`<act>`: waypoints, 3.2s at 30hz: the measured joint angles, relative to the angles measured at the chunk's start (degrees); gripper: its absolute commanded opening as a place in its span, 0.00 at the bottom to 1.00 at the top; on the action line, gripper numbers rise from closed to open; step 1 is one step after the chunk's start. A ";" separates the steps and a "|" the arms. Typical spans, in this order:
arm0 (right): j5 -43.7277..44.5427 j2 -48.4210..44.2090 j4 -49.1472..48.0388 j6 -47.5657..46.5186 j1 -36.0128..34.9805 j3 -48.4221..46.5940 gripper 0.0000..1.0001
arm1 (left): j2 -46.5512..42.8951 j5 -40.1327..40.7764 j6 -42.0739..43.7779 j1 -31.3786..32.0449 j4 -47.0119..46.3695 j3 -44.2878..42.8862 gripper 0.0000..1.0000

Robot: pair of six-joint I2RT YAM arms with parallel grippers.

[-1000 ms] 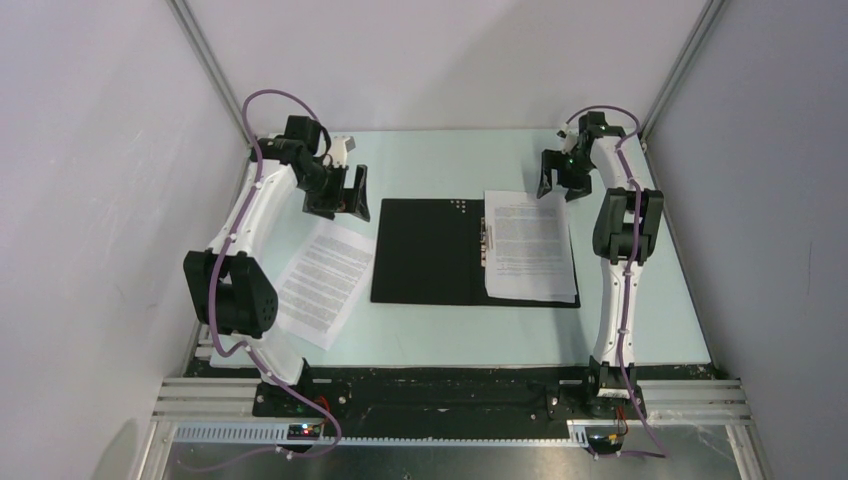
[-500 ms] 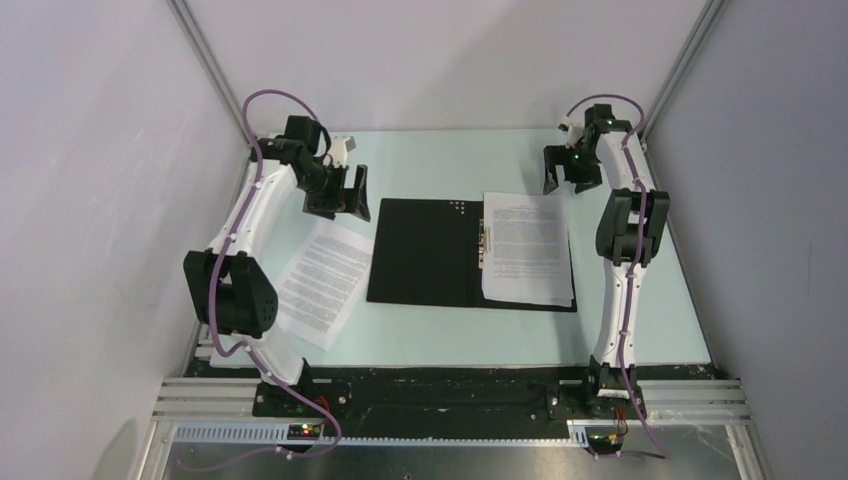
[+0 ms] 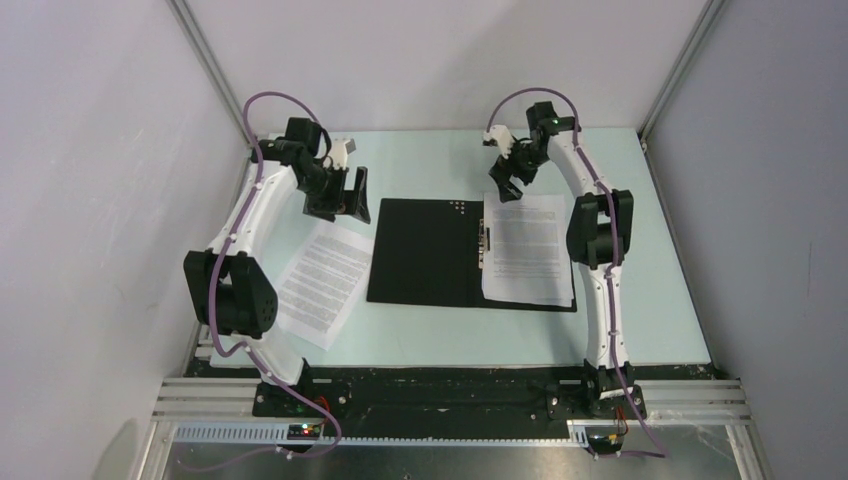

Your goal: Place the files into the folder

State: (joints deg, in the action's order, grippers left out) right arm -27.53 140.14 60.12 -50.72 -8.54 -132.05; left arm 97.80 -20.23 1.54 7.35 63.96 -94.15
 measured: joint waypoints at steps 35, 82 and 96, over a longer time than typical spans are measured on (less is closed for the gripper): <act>-3.63 5.64 12.72 -16.92 -3.58 -5.51 0.99 | -2.49 0.50 1.03 0.00 0.22 3.74 1.00; -2.60 4.79 4.72 -19.85 -3.78 -5.66 1.00 | -2.62 -0.85 1.05 0.00 -0.66 7.45 1.00; -0.52 9.60 13.86 -23.69 -5.09 -9.84 0.99 | -2.89 0.63 1.49 0.00 -0.66 7.54 1.00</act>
State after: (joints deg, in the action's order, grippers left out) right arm -28.05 149.73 73.97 -74.41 -13.63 -141.88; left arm 94.91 -19.59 3.03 7.35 63.31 -86.61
